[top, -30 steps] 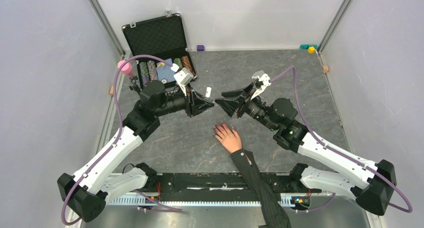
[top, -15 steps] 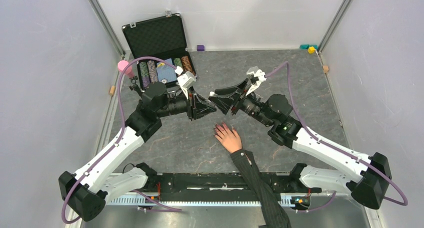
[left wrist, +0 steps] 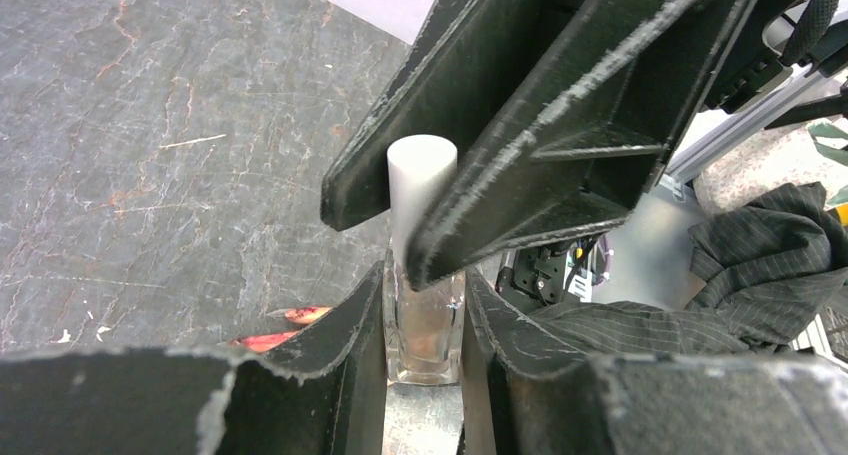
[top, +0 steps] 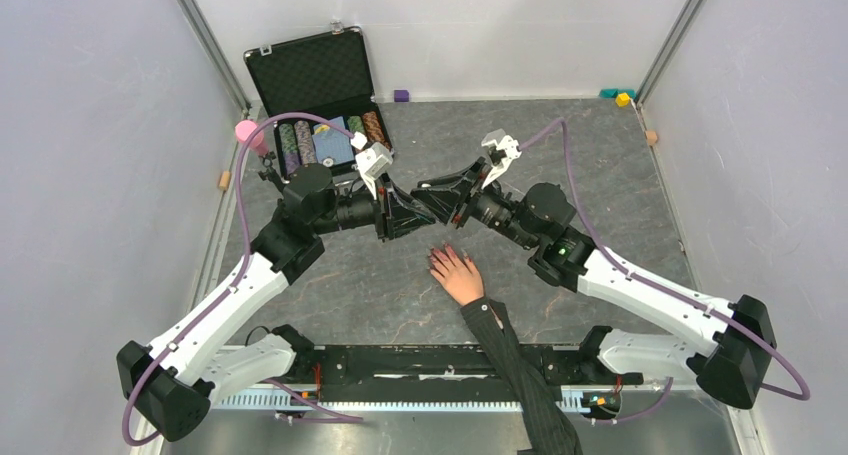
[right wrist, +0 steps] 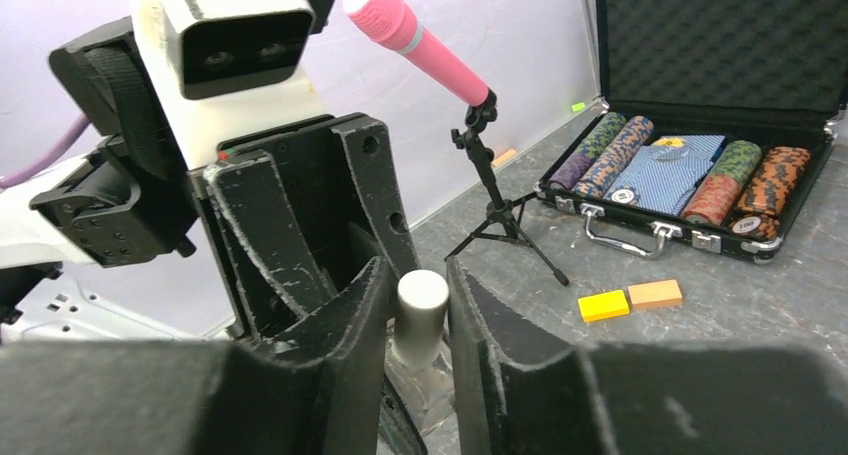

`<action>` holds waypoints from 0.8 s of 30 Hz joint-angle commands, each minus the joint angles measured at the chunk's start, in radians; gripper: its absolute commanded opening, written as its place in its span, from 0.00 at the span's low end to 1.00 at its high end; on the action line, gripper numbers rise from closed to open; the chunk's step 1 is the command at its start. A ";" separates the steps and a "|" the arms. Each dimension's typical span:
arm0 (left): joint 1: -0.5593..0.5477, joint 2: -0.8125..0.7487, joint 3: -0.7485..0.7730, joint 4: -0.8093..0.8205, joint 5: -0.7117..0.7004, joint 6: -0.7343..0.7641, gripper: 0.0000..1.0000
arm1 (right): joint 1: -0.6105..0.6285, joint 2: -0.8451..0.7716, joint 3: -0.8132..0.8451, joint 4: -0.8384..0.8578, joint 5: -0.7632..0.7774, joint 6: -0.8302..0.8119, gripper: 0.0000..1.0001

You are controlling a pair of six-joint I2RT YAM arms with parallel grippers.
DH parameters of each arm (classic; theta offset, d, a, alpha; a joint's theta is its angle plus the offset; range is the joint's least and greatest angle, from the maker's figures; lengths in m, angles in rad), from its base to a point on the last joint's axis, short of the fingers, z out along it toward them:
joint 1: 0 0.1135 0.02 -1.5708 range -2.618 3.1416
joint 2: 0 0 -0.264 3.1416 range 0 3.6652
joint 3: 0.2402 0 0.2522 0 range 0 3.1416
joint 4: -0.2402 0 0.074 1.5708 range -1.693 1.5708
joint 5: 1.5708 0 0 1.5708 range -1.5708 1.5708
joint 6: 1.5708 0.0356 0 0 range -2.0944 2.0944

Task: Paint the nails
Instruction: Unscrew the nail polish bottle.

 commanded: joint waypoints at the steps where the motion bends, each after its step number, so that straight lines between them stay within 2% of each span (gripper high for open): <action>1: -0.006 -0.006 0.003 0.049 0.015 -0.020 0.02 | 0.011 0.016 0.058 0.004 0.004 -0.015 0.27; 6: -0.006 -0.006 0.005 0.042 0.020 -0.019 0.02 | 0.011 0.012 0.052 -0.012 0.024 -0.032 0.00; 15: -0.006 -0.035 -0.011 0.124 0.167 -0.047 0.02 | 0.009 0.005 0.022 0.037 -0.098 -0.096 0.00; 24: -0.006 -0.052 -0.019 0.231 0.317 -0.128 0.02 | 0.005 -0.023 -0.028 0.198 -0.370 -0.103 0.00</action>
